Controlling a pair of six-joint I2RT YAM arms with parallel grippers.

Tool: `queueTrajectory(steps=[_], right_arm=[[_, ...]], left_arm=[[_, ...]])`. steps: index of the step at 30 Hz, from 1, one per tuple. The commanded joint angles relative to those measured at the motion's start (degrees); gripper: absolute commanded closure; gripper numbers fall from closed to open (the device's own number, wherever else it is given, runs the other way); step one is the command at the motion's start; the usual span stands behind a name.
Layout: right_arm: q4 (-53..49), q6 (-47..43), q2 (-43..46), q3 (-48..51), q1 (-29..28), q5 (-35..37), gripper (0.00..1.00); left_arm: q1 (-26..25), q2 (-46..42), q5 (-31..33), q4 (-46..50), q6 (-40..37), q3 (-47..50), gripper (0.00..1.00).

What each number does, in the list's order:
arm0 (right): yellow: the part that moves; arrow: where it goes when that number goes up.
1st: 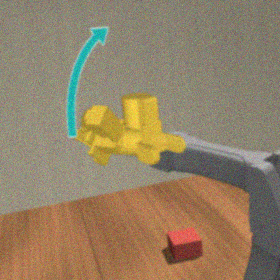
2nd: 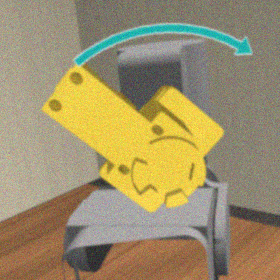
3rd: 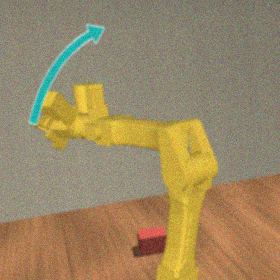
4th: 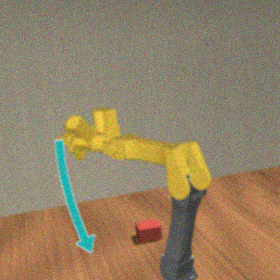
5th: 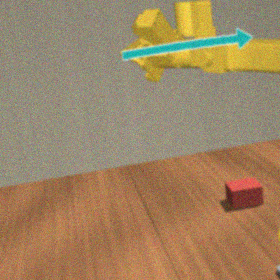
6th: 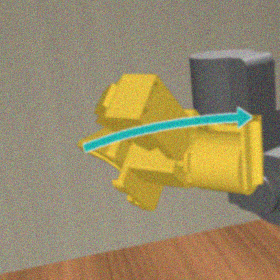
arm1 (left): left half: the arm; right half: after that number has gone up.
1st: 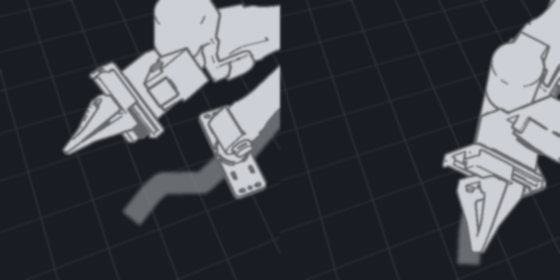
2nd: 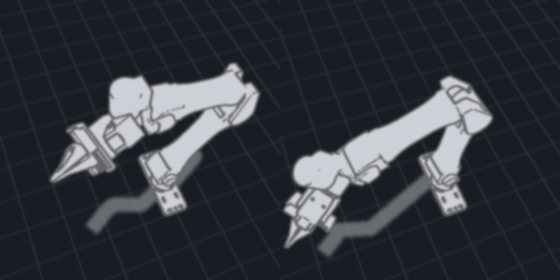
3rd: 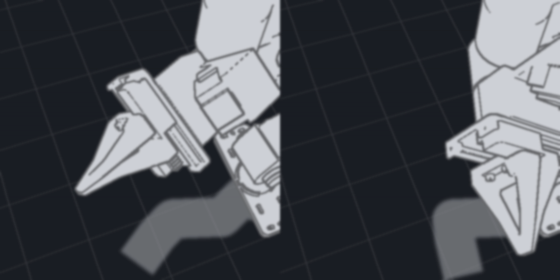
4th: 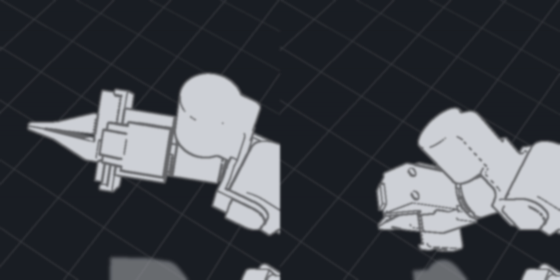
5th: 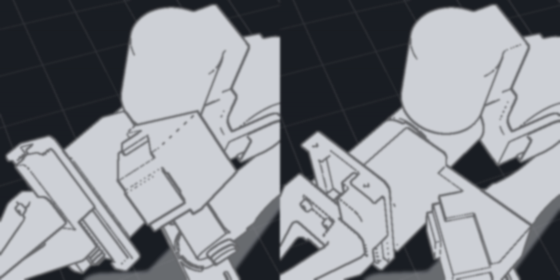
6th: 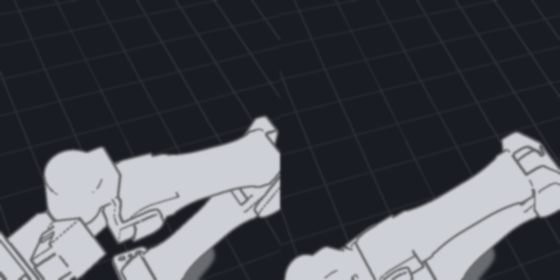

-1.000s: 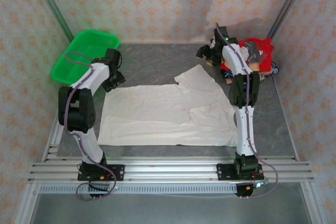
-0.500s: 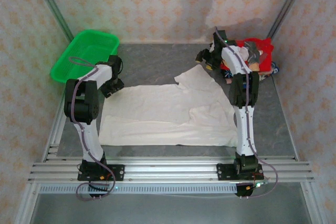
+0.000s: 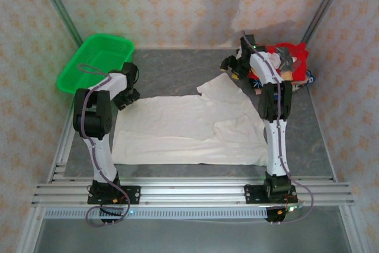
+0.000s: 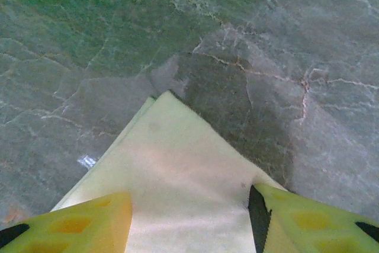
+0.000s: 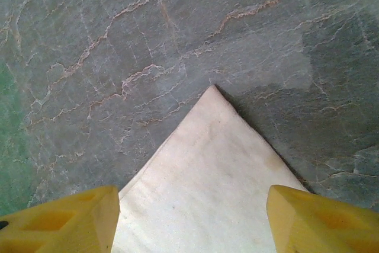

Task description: Fold and stack the t-shirts

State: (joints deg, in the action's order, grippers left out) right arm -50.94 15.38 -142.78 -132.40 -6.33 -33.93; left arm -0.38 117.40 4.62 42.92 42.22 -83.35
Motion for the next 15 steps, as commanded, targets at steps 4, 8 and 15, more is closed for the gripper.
queueTrajectory(steps=[4,8,15], right_arm=[[-0.53,-0.6,1.78,0.79,0.09,-0.34,0.33],[0.41,0.09,3.23,5.52,-0.34,-0.7,0.35],[1.18,1.13,2.28,4.87,-0.42,4.98,0.37]], left_arm=[[1.42,4.41,4.44,-0.53,1.04,-3.11,0.5],[1.36,4.82,3.84,-0.61,0.67,-2.86,0.64],[0.61,5.08,1.8,-1.54,-0.44,-1.52,0.82]])
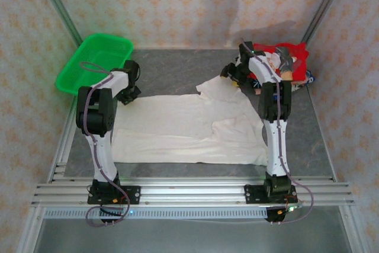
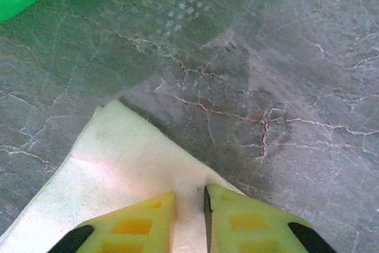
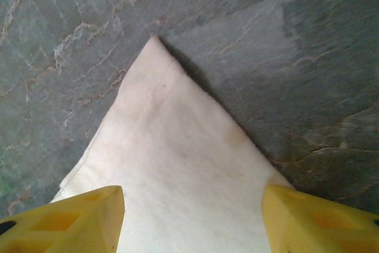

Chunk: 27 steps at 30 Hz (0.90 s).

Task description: Fold and stack the t-shirts

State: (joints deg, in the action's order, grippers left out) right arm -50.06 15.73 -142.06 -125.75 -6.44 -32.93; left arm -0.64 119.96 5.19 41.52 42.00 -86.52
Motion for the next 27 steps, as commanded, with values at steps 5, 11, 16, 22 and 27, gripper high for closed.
queueTrajectory(steps=[5,11,16,22,27], right_arm=[[-0.73,0.45,-1.38,-8.0,-0.24,7.7,0.37],[0.6,0.53,-4.81,-11.53,-0.3,7.55,0.37],[2.32,0.86,-6.89,-13.19,-0.5,6.52,0.37],[2.87,0.55,-7.79,-13.2,-1.2,6.7,0.39],[2.64,0.44,-8.25,-13.44,-1.39,8.29,0.4]], left_arm=[[0.33,2.0,0.88,-0.6,0.18,3.36,0.86],[0.22,1.31,0.83,-0.4,-0.05,3.82,0.93],[-0.03,1.07,0.94,-0.12,-0.17,4.02,0.98],[-0.06,-0.52,1.61,0.01,0.26,5.27,0.99],[-0.12,-2.81,2.05,0.39,0.76,5.4,0.75]])
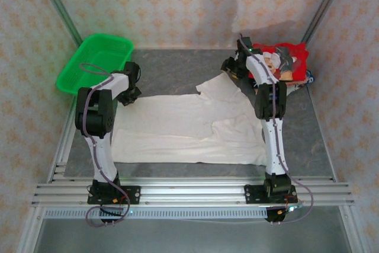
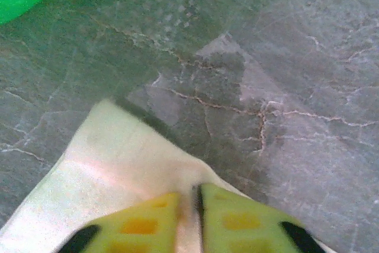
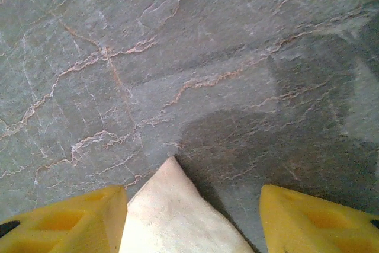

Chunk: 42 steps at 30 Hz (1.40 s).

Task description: Fold and stack the t-shirts

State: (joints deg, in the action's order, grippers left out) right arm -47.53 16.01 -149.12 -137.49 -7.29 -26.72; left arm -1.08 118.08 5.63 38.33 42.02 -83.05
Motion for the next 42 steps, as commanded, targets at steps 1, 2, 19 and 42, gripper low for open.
queueTrajectory(steps=[1,2,19,42], right_arm=[[-0.07,0.15,-1.28,-1.77,-0.53,2.36,0.41],[-0.17,0.24,-1.37,-1.77,-0.53,2.52,0.42],[-0.38,2.62,-3.75,-1.69,-2.02,3.74,0.84],[11.86,4.82,8.95,14.06,1.29,5.74,0.62]], left_arm=[[0.29,-1.5,1.28,3.47,0.78,1.84,0.7],[0.24,-1.91,1.1,3.51,0.87,1.67,0.66],[-2.65,-10.05,-0.56,4.82,2.9,-0.54,0.35],[-3.14,-13.81,-0.03,3.73,3.61,3.53,0.34]])
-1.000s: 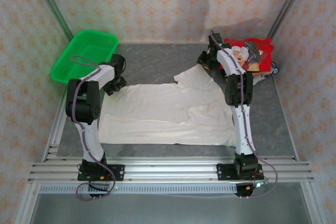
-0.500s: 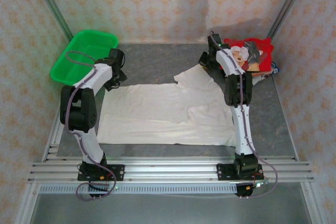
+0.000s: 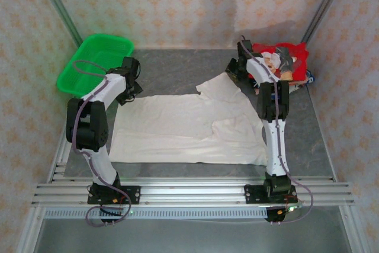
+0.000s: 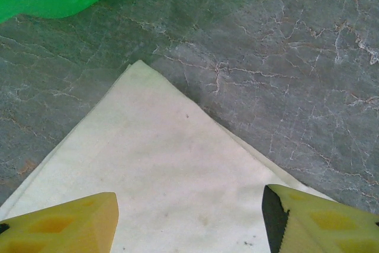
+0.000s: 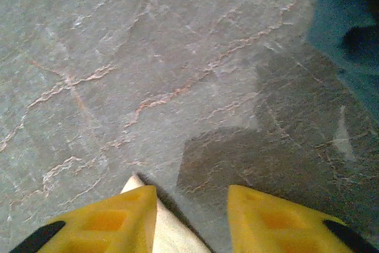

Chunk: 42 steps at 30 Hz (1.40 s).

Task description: Fold and stack the t-shirts

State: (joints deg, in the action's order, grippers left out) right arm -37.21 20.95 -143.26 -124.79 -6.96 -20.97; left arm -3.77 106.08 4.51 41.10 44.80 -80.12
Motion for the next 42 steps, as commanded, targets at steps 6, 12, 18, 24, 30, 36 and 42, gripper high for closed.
queueTrajectory(steps=[6,12,18,24,30,36,42], right_arm=[[-0.64,-0.03,8.54,3.05,0.21,-1.45,0.64],[-0.22,3.78,16.19,18.52,-1.61,-4.11,0.69],[1.29,5.47,19.97,31.85,-1.55,-2.37,0.73],[-0.7,4.5,21.56,36.58,-0.62,4.45,0.76],[-3.39,2.37,22.94,39.78,1.38,11.49,0.78],[-3.04,0.9,24.21,39.77,2.39,12.22,0.76],[-2.39,0.41,24.37,37.05,2.57,8.99,0.67]], left_arm=[[-0.45,-3.27,0.62,1.25,0.69,0.51,0.33],[-0.65,-5.37,0.74,1.69,0.74,0.5,0.3],[-1.19,-6.72,0.98,2.4,0.91,0.5,0.26],[-1.65,-7.69,0.79,3.02,0.91,0.38,0.21],[-1.61,-8.84,0.58,2.89,1.07,1.4,0.21],[-2.31,-8.86,-0.45,2.61,0.95,2.07,0.2],[-3.69,-5.95,-1.0,1.74,0.64,2.09,0.2]])
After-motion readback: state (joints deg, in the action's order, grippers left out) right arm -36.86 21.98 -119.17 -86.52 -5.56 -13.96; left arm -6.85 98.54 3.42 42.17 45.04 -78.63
